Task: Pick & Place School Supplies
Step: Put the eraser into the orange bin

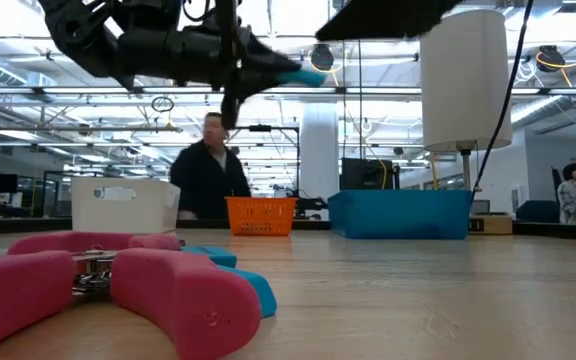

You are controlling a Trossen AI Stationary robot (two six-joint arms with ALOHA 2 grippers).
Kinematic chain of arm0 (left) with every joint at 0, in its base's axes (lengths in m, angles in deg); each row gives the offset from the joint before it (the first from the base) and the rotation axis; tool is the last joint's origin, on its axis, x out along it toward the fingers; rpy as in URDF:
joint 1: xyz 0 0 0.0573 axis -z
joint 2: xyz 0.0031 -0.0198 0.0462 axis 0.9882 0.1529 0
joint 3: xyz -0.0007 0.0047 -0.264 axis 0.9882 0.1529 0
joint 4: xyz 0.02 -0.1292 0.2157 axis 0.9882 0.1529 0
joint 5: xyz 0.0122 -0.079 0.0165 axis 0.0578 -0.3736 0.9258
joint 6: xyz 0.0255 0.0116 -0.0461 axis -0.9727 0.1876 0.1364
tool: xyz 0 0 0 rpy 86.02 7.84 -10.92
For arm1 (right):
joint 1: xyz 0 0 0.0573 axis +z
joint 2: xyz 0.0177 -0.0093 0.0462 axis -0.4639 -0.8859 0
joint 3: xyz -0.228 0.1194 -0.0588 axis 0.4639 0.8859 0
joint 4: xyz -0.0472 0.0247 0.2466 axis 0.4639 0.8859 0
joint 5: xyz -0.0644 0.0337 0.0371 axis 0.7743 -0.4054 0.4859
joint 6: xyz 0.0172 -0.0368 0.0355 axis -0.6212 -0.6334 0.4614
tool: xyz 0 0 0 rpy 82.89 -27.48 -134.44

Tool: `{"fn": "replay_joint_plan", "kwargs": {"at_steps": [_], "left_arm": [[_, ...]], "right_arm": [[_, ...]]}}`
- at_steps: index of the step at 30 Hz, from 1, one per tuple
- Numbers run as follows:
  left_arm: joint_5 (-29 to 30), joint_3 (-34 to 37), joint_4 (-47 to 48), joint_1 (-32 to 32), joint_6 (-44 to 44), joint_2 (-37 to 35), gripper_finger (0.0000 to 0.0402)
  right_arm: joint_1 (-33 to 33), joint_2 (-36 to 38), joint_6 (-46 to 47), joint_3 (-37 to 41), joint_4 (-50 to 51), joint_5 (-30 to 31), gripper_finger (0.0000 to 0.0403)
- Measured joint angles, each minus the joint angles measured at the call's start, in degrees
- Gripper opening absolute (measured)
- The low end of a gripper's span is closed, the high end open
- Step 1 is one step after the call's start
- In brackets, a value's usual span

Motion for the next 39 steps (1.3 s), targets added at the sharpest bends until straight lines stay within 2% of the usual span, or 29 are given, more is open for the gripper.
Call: {"fn": "replay_joint_plan", "kwargs": {"at_steps": [3, 6, 8, 10, 13, 16, 18, 22, 26, 31, 39], "left_arm": [[6.73, 0.00, 8.07, -1.44, -3.22, -2.98, 0.0034], [16.58, 0.00, 15.78, -2.36, -9.66, -4.70, 0.0034], [22.29, 0.00, 19.17, -3.01, -14.84, -4.86, 0.0034], [26.45, -0.01, 22.45, -3.88, -19.05, -4.84, 0.0034], [30.60, -0.02, 25.80, -5.58, -23.33, -4.66, 0.0034], [31.22, -0.02, 26.85, -8.12, -24.50, -4.62, 0.0034], [28.97, -0.02, 26.75, -9.80, -24.30, -4.64, 0.0034], [26.67, -0.09, 27.23, -11.80, -23.17, -3.24, 0.0034], [26.69, -1.39, 27.69, -13.03, -22.71, 1.02, 0.0034], [26.65, -7.65, 30.30, -13.22, -22.93, 7.58, 0.0034], [30.12, -17.84, 44.60, -13.25, -21.43, 14.71, 0.0034]], "right_arm": [[0.80, 2.83, 3.13, 0.00, 1.13, -0.16, 0.0186], [1.13, 6.03, 7.76, -0.02, 4.53, -0.77, 0.0185], [1.15, 8.12, 11.21, 0.00, 8.70, -3.35, 0.0182], [1.09, 9.74, 14.88, 0.00, 12.56, -6.01, 0.0179], [0.53, 10.76, 18.49, 0.00, 16.55, -6.47, 0.0175], [-0.13, 10.68, 19.58, 0.02, 18.04, -6.47, 0.0172], [-0.72, 10.69, 19.69, 0.02, 17.98, -6.91, 0.0171], [-2.23, 10.66, 20.45, 0.02, 18.03, -11.10, 0.0171], [-3.22, 10.66, 21.15, 0.04, 18.09, -12.48, 0.0171], [-3.80, 10.66, 21.18, 0.04, 18.05, -12.70, 0.0171], [-3.80, 10.64, 21.18, 2.09, 16.93, -12.48, 0.0171]]}}
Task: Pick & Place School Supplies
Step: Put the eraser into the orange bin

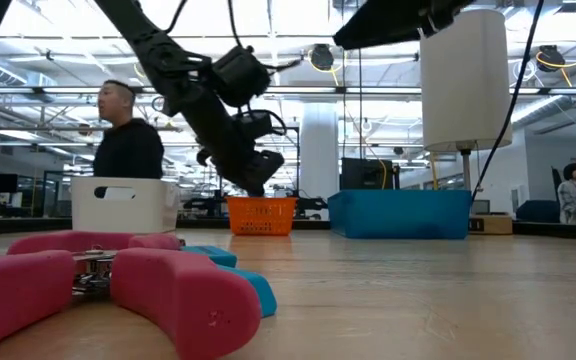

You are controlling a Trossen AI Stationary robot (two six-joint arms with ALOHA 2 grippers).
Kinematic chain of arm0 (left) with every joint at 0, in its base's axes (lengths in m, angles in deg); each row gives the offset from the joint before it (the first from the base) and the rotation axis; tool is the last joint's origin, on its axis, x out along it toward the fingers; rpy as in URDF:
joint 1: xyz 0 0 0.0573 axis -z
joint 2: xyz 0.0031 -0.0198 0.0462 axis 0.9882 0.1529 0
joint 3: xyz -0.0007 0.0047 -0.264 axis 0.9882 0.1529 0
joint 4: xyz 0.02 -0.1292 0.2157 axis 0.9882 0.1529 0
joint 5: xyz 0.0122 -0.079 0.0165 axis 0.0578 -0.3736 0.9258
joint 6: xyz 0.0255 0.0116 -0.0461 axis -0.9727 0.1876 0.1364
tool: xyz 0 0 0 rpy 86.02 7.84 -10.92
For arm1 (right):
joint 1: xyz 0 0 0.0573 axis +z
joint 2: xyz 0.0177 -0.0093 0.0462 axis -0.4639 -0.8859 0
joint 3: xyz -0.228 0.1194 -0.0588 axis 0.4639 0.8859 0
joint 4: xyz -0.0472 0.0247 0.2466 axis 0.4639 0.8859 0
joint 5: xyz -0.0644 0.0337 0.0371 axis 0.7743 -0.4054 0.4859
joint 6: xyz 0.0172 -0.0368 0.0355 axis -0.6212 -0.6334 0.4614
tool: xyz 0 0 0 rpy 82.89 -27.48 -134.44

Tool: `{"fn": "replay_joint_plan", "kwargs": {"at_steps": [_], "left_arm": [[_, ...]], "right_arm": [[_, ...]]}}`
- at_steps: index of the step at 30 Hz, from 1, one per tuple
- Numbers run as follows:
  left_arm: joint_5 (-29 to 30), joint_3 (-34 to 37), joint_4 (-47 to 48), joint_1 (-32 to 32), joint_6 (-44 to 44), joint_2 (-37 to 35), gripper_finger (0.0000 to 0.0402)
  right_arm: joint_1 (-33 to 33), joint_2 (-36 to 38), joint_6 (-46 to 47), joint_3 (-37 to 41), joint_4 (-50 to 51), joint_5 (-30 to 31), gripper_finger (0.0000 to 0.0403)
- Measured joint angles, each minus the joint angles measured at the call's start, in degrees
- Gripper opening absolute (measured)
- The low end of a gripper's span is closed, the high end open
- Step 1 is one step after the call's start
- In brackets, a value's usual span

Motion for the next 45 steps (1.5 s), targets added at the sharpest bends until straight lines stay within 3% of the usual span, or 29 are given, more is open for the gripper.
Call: {"fn": "replay_joint_plan", "kwargs": {"at_steps": [4, 13, 21, 29, 34, 41, 45], "left_arm": [[-0.14, -2.03, 2.63, 0.01, 0.01, 1.37, 0.0039], [-0.34, -2.07, 2.81, -0.01, 0.42, 1.33, 0.0124], [-1.03, -2.07, 5.04, 0.29, 0.22, -0.70, 0.0146], [-11.95, -1.44, 15.60, 4.60, 2.37, -12.13, 0.0147], [-11.87, 3.76, 10.04, 13.12, 2.47, -20.57, 0.0147], [-6.59, 18.74, -8.67, 26.19, 4.74, -31.56, 0.0147], [-6.34, 26.12, -20.08, 31.39, 6.11, -35.89, 0.0147]], "right_arm": [[-0.36, 0.02, -0.03, 2.07, -2.69, 0.09, 0.0171], [-0.79, 0.02, -0.36, 2.90, -3.25, 0.04, 0.0171], [-0.79, 0.02, -0.42, 2.90, -3.23, 0.02, 0.0171], [-0.76, 0.02, -0.42, 2.90, -3.39, 0.00, 0.0171], [-0.63, 0.02, 0.40, 2.90, -3.64, -2.41, 0.0171], [-1.15, -1.46, 3.17, 2.88, -9.11, -19.66, 0.0171], [-1.80, -6.24, 2.65, 2.89, -17.88, -25.11, 0.0171]]}}
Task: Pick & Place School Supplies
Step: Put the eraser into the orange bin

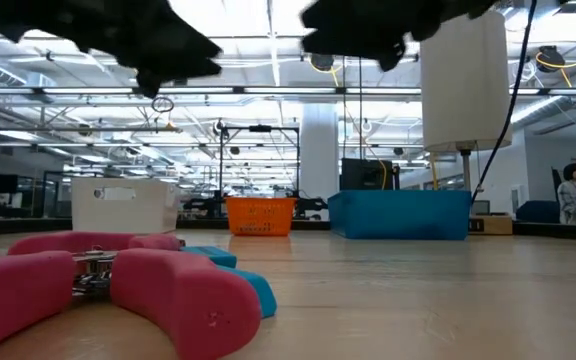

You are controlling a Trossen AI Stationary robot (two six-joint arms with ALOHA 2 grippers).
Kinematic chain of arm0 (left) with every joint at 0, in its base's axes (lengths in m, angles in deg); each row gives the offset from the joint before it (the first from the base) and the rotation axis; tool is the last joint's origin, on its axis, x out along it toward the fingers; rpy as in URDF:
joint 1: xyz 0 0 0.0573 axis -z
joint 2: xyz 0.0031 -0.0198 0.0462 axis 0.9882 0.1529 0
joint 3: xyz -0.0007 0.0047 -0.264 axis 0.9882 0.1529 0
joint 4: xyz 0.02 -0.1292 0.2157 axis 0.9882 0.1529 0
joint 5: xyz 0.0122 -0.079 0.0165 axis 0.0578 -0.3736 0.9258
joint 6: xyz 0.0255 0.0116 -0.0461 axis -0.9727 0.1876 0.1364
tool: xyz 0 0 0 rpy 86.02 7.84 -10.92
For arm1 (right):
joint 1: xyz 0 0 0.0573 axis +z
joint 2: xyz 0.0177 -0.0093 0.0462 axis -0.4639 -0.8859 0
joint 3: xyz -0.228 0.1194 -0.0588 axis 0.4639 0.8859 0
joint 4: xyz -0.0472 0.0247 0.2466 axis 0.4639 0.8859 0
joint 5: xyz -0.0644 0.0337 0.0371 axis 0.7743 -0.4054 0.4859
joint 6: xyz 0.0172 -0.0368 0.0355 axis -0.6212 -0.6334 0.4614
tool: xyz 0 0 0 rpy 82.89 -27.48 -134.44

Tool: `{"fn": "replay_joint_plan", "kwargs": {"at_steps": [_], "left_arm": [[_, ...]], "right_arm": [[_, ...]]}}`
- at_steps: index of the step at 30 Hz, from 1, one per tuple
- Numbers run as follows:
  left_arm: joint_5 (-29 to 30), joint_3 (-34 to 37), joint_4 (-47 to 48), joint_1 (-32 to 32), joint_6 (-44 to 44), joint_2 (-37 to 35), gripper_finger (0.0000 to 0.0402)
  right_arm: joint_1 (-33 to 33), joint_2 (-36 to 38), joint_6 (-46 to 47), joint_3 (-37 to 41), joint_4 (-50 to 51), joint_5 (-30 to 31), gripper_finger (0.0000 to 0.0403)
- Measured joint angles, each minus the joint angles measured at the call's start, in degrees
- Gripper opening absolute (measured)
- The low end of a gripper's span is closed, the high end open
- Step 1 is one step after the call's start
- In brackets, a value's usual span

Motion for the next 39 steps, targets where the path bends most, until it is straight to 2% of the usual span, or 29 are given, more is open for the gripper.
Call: {"fn": "replay_joint_plan", "kwargs": {"at_steps": [7, 12, 16, 20, 25, 28, 33, 39], "left_arm": [[0.01, 8.77, -14.36, 4.91, -2.04, -4.04, 0.0147], [1.63, 13.86, -20.32, 5.87, -0.35, -4.26, 0.0147], [3.26, 15.20, -20.19, 5.85, 1.84, -4.22, 0.0147], [3.38, 15.21, -20.42, 5.86, 1.90, -4.23, 0.0147], [2.34, 15.21, -20.33, 5.83, 2.20, -4.22, 0.0147], [2.13, 15.21, -20.32, 5.83, 2.80, -4.22, 0.0147], [2.14, 15.21, -20.31, 5.83, 2.83, -4.22, 0.0147], [2.14, 15.21, -20.26, 5.83, 2.89, -4.22, 0.0147]], "right_arm": [[-1.22, -13.51, -5.08, -1.19, -14.61, -12.67, 0.0171], [-1.48, -21.05, -6.58, -5.78, -14.00, -15.33, 0.0177], [-1.56, -25.19, -7.11, -10.63, -9.38, -15.31, 0.0205], [-1.80, -27.07, -6.14, -12.89, -3.84, -15.39, 0.0246], [-2.72, -27.44, -4.03, -13.17, -3.39, -15.58, 0.0291], [-3.81, -28.02, -2.67, -13.18, -2.96, -17.75, 0.0308], [-4.71, -31.08, -1.85, -13.16, -5.66, -22.64, 0.0319], [-4.98, -33.17, -4.17, -13.24, -6.82, -22.66, 0.0311]]}}
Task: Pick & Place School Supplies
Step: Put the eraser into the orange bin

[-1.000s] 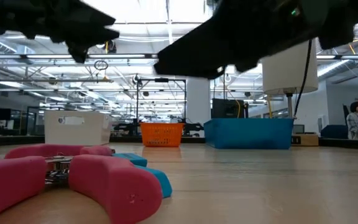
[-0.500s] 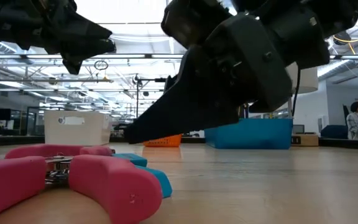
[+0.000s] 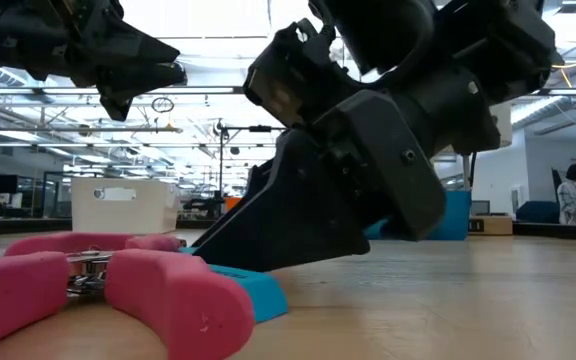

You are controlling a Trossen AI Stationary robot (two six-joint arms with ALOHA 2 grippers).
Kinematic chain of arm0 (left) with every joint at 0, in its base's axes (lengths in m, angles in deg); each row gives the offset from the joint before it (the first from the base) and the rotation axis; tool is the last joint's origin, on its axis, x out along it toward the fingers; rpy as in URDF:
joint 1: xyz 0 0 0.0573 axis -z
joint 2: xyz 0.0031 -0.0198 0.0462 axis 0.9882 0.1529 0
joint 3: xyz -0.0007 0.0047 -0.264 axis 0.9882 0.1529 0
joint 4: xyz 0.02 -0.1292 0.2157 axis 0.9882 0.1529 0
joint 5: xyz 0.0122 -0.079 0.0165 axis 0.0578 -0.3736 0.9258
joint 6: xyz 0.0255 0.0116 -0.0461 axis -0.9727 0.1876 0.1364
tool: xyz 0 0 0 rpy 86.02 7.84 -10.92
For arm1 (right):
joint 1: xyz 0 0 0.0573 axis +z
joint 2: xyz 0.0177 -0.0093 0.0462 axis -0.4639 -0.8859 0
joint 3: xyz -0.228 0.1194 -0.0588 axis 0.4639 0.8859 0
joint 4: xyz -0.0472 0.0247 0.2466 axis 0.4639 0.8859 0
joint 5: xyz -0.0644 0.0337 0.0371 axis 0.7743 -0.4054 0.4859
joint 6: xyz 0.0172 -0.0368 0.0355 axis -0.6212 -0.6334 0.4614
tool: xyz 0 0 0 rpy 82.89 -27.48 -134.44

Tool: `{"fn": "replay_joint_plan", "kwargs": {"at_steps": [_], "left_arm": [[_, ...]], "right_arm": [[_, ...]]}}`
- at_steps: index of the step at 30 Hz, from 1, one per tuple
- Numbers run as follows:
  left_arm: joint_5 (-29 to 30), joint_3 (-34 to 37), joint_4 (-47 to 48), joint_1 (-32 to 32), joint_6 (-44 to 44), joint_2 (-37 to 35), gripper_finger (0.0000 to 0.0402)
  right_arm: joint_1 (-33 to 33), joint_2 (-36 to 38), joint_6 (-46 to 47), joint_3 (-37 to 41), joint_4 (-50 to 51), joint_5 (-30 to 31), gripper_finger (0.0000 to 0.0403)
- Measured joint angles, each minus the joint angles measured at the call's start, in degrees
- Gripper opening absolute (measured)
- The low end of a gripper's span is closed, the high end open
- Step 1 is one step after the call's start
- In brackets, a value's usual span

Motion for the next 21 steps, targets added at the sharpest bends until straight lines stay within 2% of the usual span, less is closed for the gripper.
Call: {"fn": "replay_joint_plan", "kwargs": {"at_steps": [11, 21], "left_arm": [[0.02, 0.00, 0.39, 0.00, 0.00, 0.00, 0.0147], [-0.20, 0.00, 0.46, 0.00, 0.13, 0.00, 0.0147]], "right_arm": [[-0.23, 0.56, -0.65, 0.03, 0.85, -0.23, 0.0252], [0.03, 3.72, -3.23, 0.18, 2.49, -0.28, 0.0225]]}}
